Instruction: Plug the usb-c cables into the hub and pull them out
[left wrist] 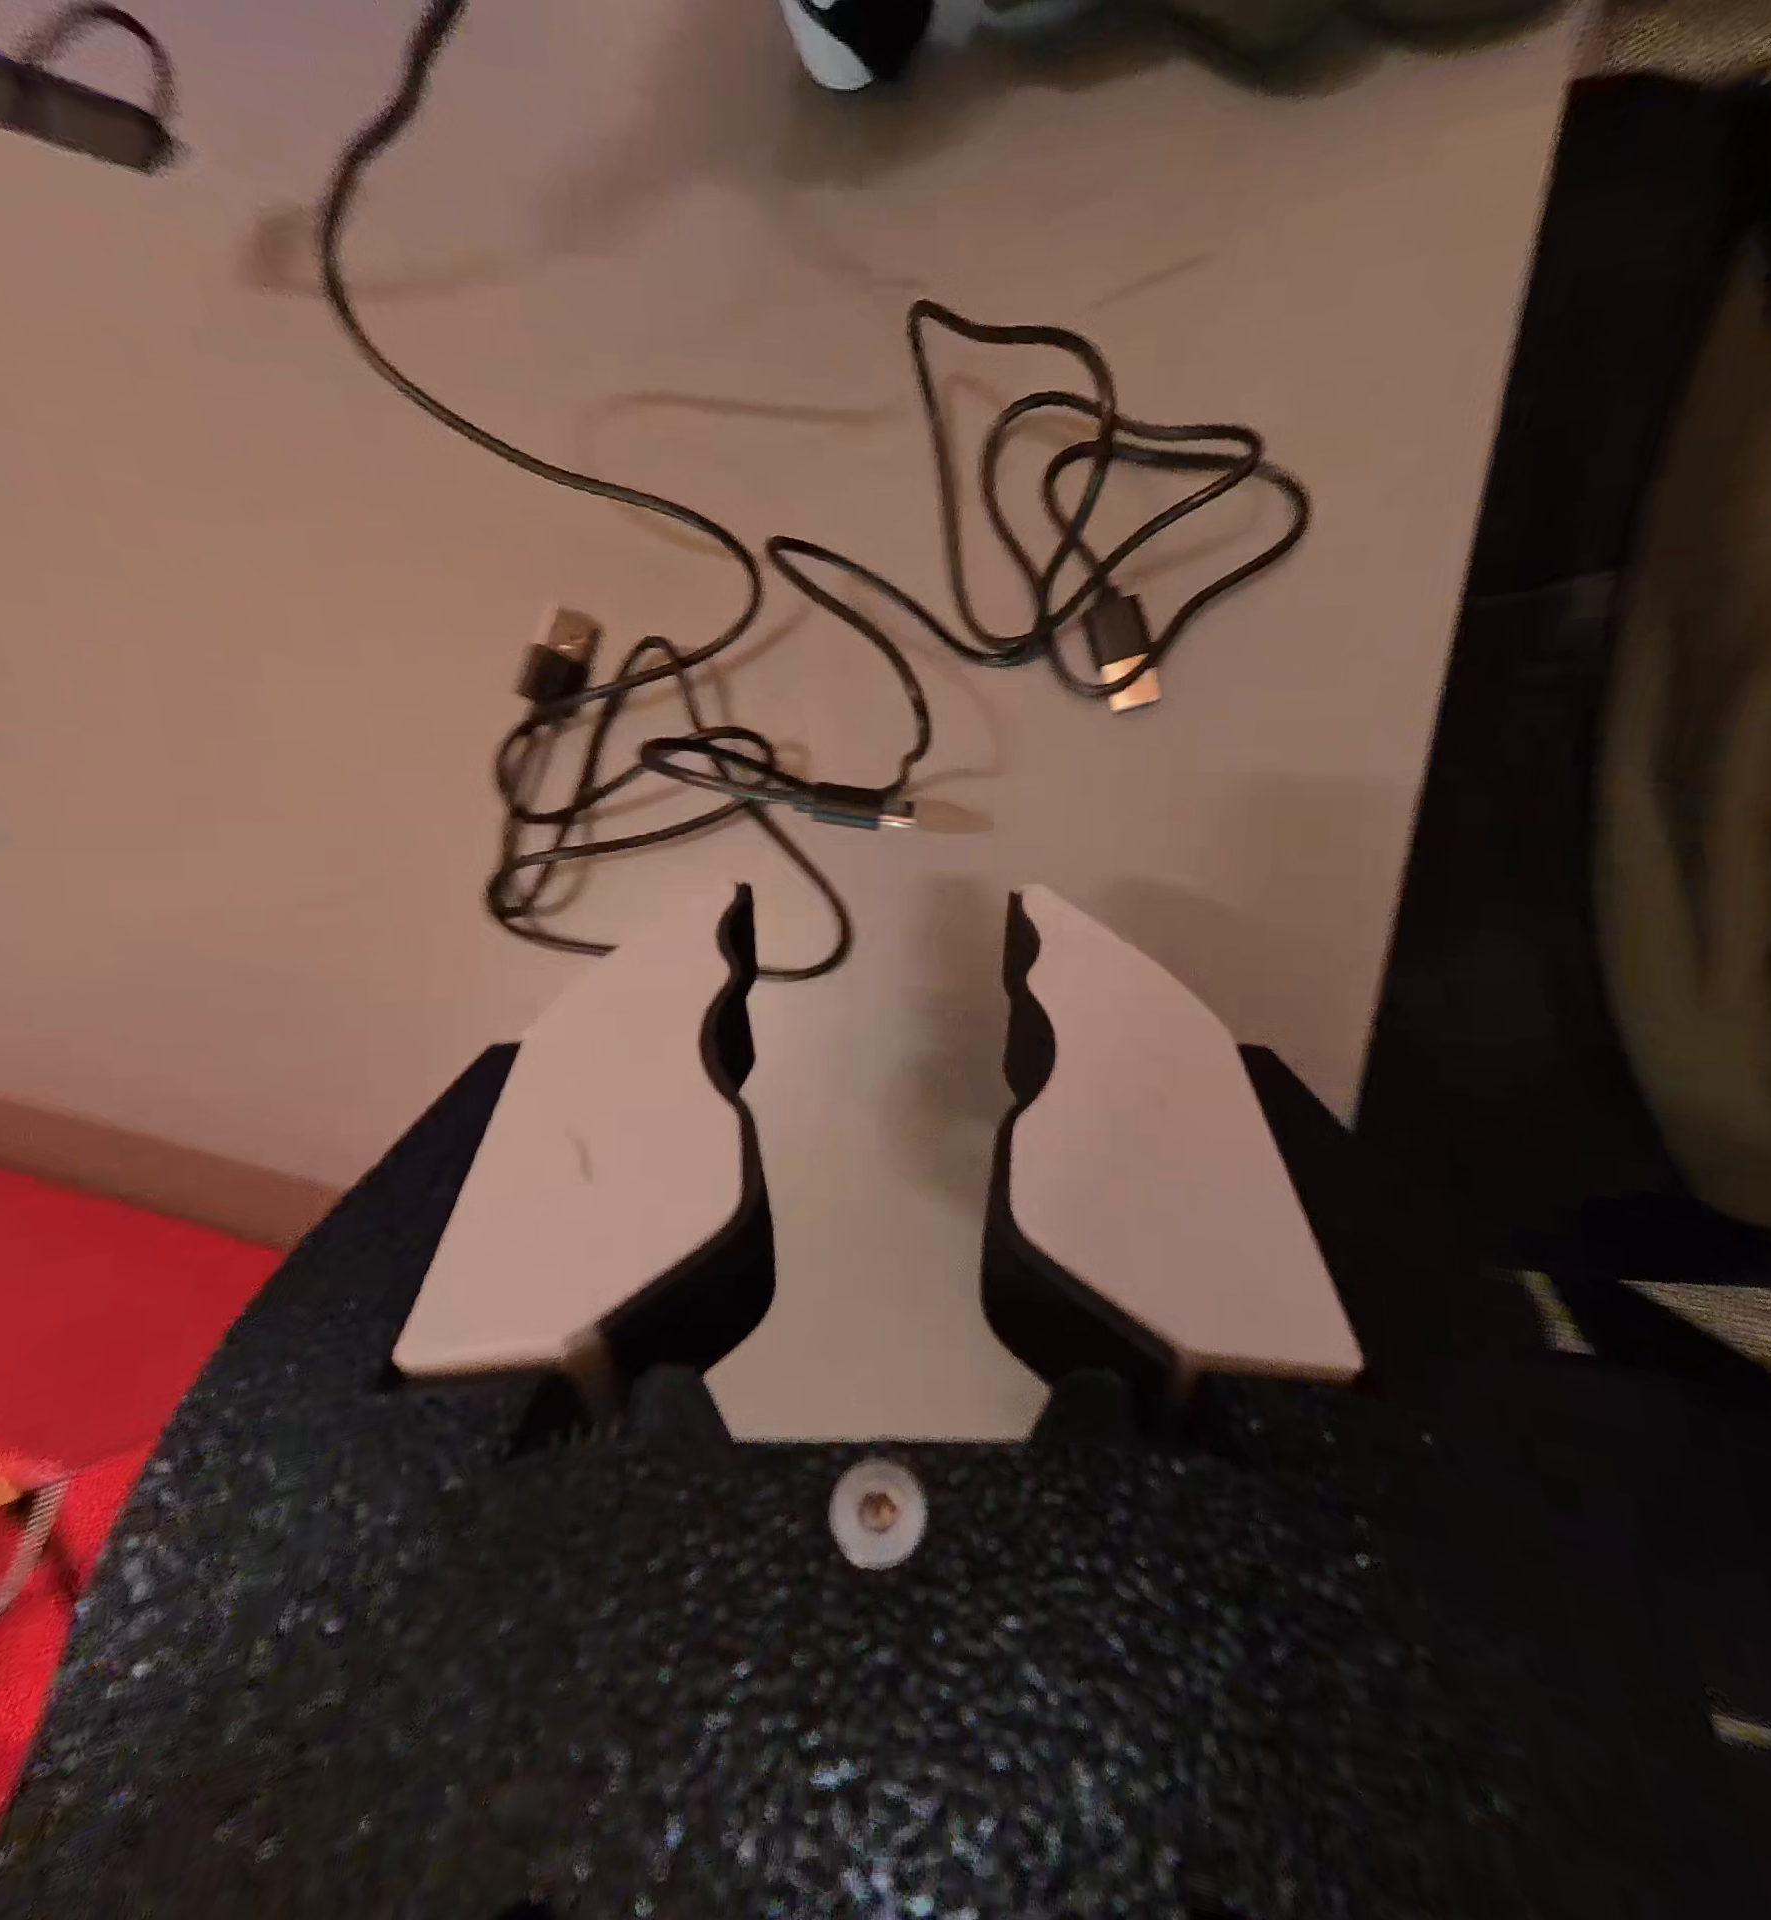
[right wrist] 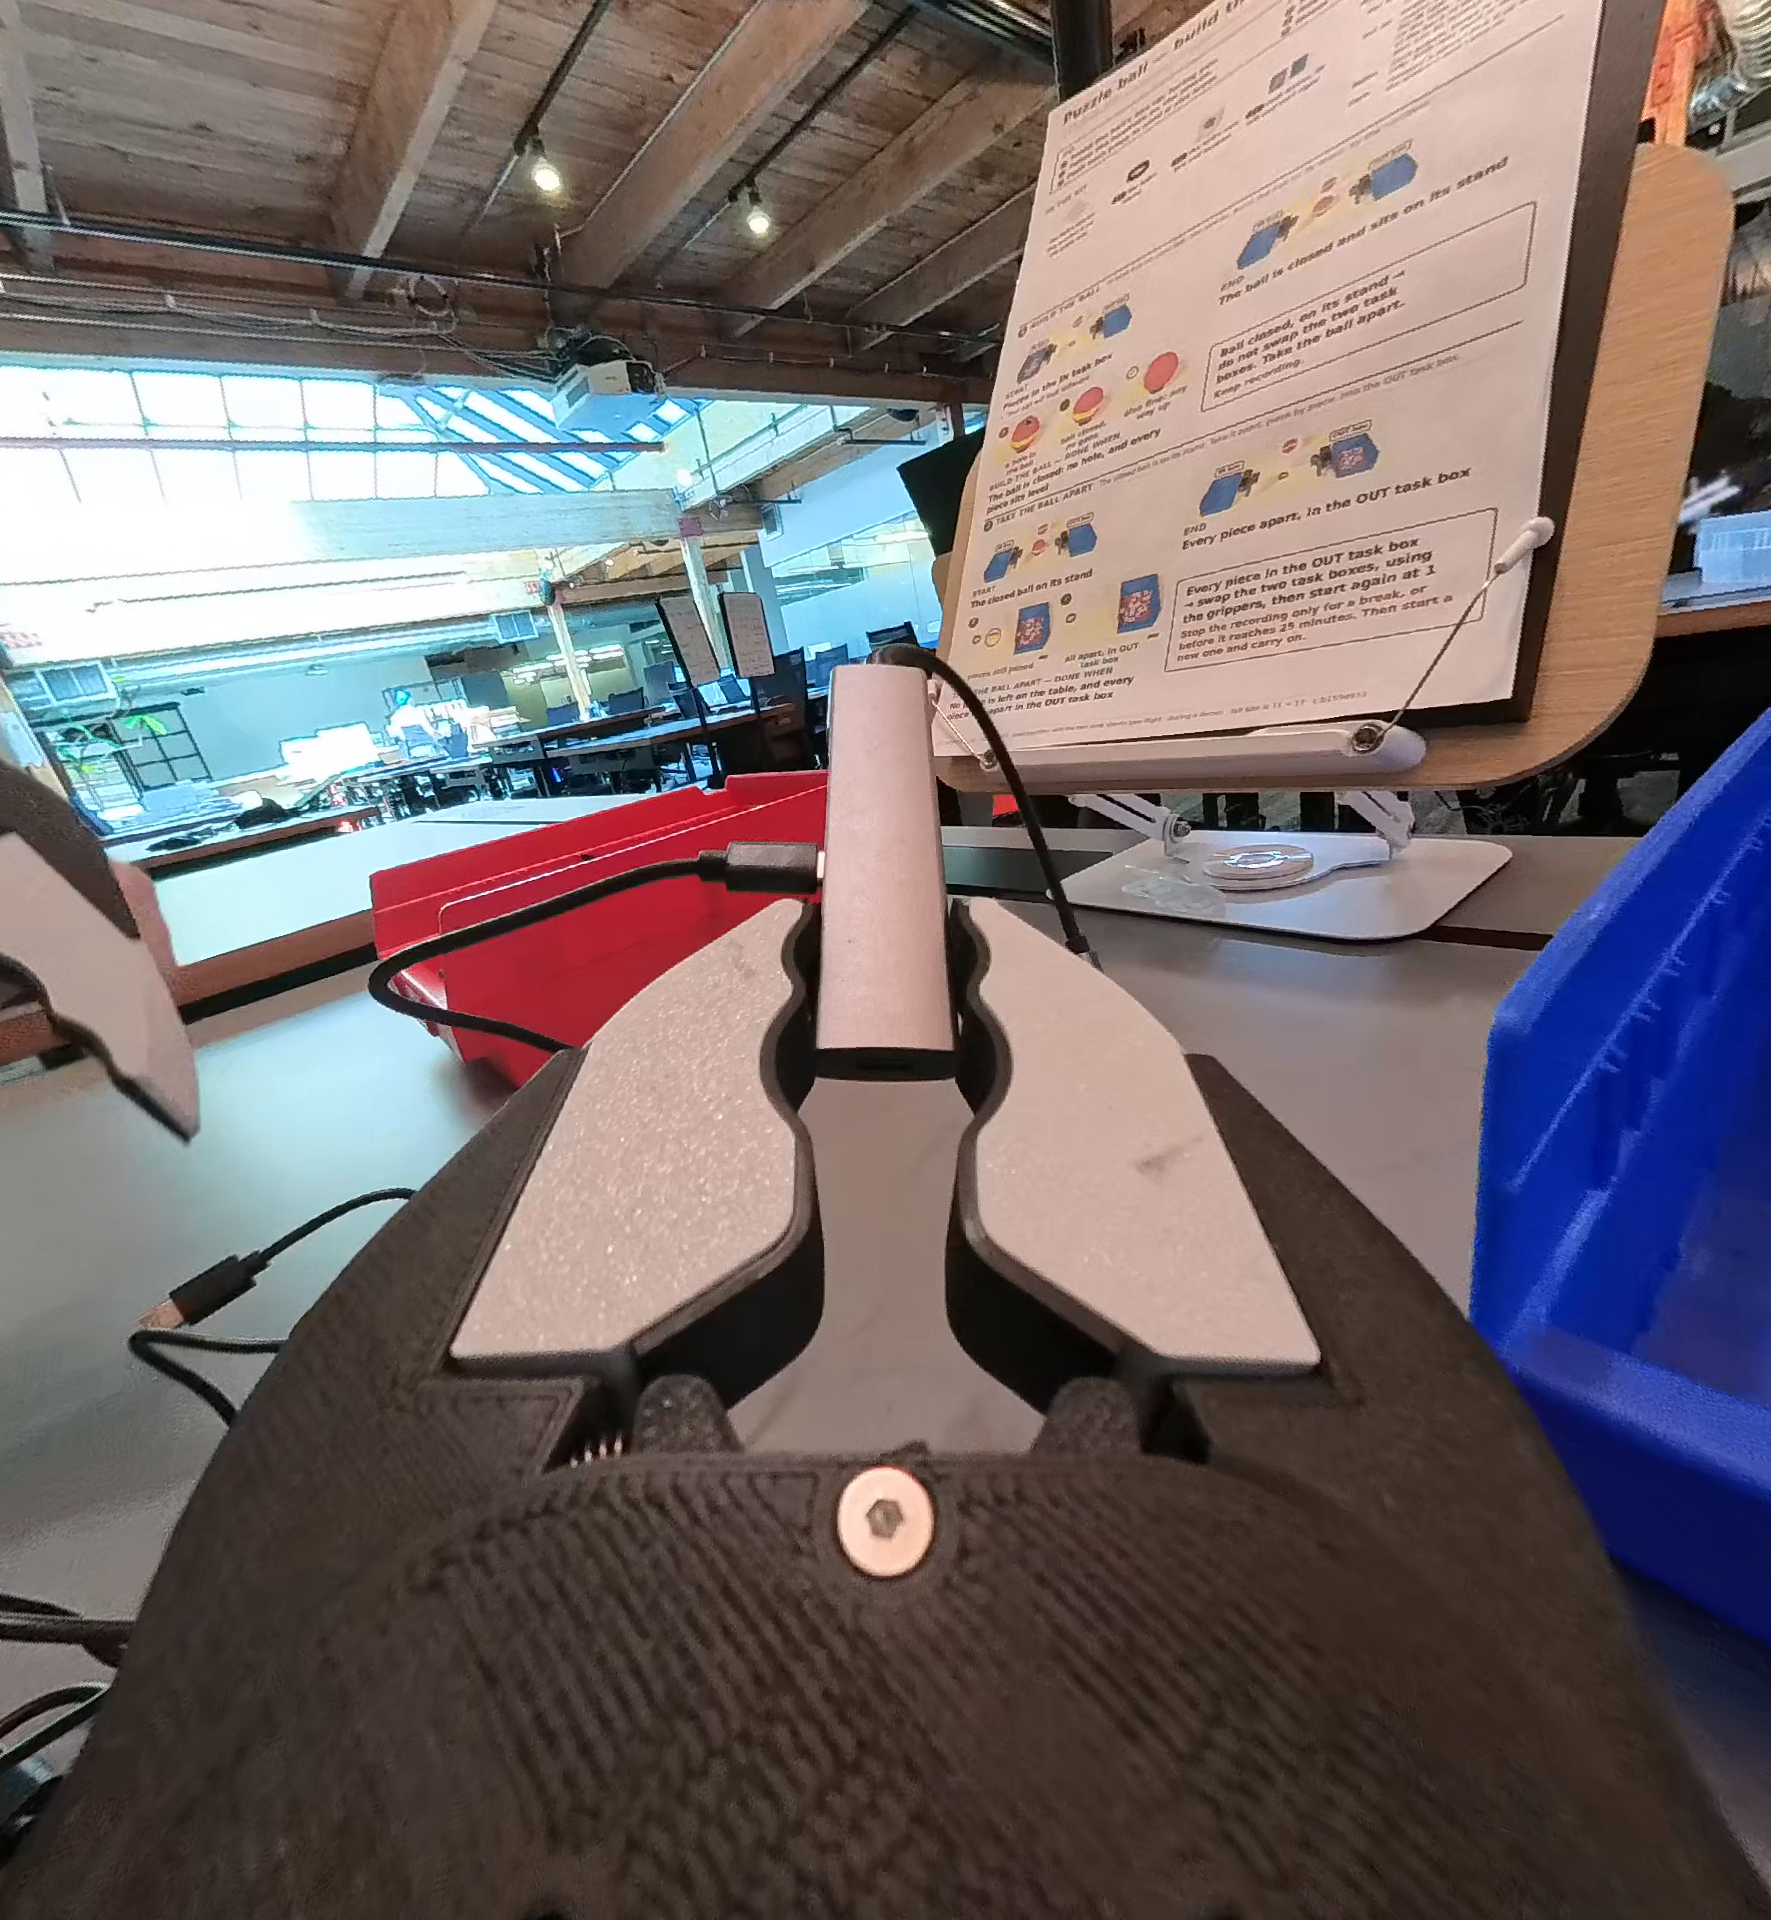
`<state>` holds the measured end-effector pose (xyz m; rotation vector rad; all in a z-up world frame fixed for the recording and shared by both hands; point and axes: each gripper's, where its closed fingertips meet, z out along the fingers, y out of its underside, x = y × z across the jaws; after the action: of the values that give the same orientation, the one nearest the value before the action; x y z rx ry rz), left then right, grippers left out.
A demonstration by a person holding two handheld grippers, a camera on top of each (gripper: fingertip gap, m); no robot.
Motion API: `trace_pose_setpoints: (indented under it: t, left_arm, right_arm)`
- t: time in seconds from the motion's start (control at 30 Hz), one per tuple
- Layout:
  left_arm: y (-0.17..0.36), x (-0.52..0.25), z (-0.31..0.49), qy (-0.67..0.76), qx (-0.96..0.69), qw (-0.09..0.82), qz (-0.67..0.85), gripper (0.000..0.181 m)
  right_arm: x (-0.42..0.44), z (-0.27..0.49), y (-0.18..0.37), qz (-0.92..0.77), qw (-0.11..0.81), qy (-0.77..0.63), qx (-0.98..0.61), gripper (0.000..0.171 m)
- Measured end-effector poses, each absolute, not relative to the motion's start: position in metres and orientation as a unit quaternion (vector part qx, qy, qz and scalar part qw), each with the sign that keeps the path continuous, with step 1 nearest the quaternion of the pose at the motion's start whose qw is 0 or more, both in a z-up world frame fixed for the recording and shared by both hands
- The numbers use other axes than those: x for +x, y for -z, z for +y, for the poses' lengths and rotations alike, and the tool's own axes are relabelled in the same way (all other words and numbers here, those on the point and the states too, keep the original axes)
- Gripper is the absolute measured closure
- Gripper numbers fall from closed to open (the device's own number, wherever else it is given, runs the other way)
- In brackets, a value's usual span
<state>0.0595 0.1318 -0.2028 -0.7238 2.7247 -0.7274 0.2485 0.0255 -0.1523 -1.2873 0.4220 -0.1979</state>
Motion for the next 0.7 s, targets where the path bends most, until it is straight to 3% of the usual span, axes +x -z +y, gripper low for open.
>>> trace_pose_setpoints:
  t: [0.03, 0.2, 0.4, 0.7]
  left_arm:
    - [0.200, 0.063, 0.135, 0.240, -0.234, 0.140, 0.932, 0.139]
    - [0.198, 0.081, 0.127, 0.217, -0.110, 0.224, 0.944, 0.139]
    - [0.215, 0.098, 0.143, 0.108, -0.022, 0.199, 0.974, 0.135]
    - [0.247, 0.104, 0.129, 0.082, 0.053, 0.157, 0.983, 0.151]
  right_arm:
    - [0.248, 0.026, 0.152, 0.195, 0.774, 0.091, -0.595, 0.147]
    - [0.246, 0.028, 0.153, 0.186, 0.772, 0.092, -0.600, 0.147]
    - [0.244, 0.029, 0.153, 0.179, 0.771, 0.092, -0.604, 0.147]
    - [0.244, 0.030, 0.153, 0.177, 0.771, 0.090, -0.605, 0.147]
